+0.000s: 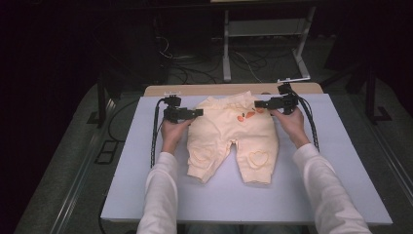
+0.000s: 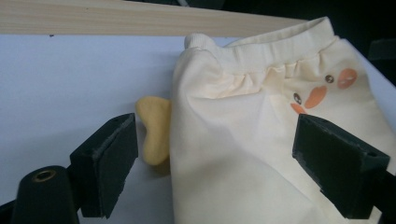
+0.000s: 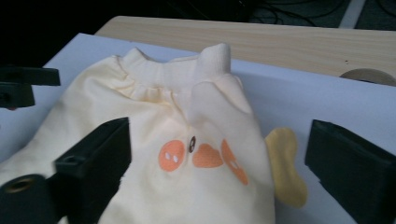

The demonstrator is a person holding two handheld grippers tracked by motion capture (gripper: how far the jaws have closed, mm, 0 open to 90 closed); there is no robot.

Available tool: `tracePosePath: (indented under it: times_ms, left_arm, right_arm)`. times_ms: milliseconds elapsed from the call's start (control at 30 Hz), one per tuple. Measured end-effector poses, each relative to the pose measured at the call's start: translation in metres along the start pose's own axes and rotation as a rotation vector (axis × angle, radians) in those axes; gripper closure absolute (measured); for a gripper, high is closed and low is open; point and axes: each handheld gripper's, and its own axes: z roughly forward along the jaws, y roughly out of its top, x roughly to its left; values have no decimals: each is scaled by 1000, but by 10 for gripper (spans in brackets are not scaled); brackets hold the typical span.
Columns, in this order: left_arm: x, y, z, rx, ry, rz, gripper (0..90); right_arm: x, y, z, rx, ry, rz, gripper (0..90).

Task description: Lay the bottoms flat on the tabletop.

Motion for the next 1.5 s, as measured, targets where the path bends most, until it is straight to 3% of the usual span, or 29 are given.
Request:
tracePosePath:
  times_ms: [267,500,567,833,1233,1500]
  left_arm:
    - [-1,-10,-8,-24,-56,-10,195]
    - [-2,-19,-16,-33,-93,-18,218]
    - [-3,-23,-18,-32,-95,-16,218]
    - [-7,-37,-27,-12,-104,-24,228]
    - [-30,-58,-55,5,-162,7,248]
    - [-41,-72,-74,2,-171,11,248]
  right_arm:
    - [2,-12,-6,-24,23,-15,246]
    - [3,-22,-9,-21,22,-39,496]
    - [3,-27,-11,-15,21,-40,570]
    - [12,-50,-22,39,53,-79,711]
    - [46,-83,-47,109,108,-134,680]
    - [62,-103,-64,128,103,-159,637]
